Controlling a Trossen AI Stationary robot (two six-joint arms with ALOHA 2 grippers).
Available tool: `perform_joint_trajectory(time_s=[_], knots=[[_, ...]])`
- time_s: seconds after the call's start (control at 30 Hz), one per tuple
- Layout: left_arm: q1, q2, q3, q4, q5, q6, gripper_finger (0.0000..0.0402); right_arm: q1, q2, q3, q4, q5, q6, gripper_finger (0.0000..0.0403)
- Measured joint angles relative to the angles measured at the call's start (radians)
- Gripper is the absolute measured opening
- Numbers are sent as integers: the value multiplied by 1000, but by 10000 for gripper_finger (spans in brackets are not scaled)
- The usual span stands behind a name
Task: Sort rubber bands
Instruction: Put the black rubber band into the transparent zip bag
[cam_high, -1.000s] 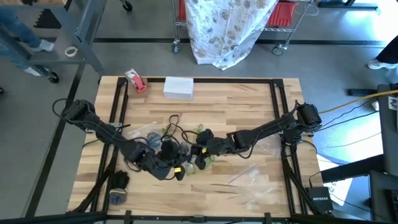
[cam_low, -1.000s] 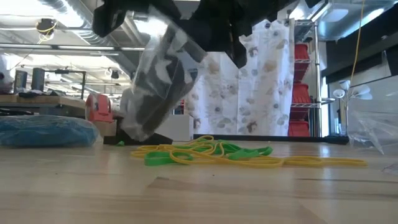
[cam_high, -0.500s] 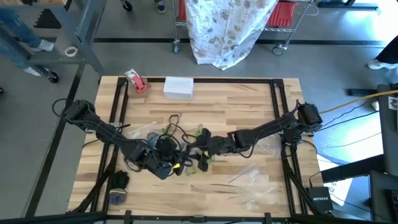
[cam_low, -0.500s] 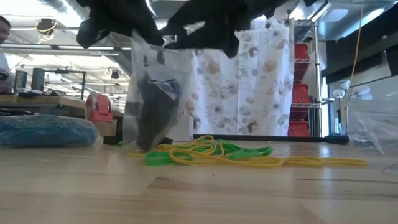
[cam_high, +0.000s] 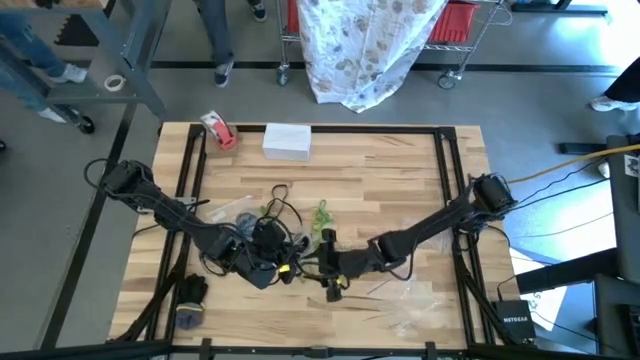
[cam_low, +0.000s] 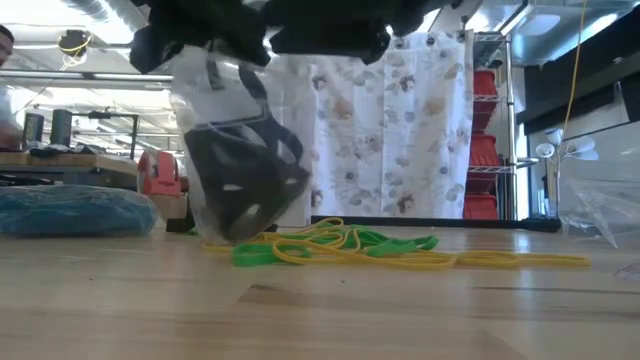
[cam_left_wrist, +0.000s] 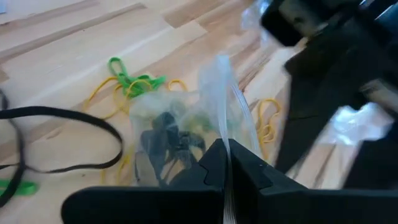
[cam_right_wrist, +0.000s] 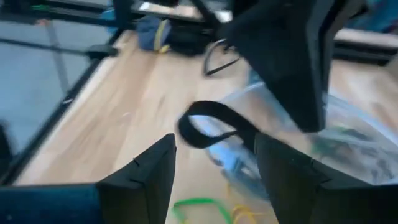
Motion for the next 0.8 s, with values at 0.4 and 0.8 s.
perform_joint_trajectory(time_s=[0.4, 0.8], knots=[[-9, 0, 0, 20, 2, 23, 1, -50, 19, -1, -47, 210, 209, 211], [-9, 0, 0, 6, 5, 24, 1, 40, -87, 0, -165, 116, -149, 211]])
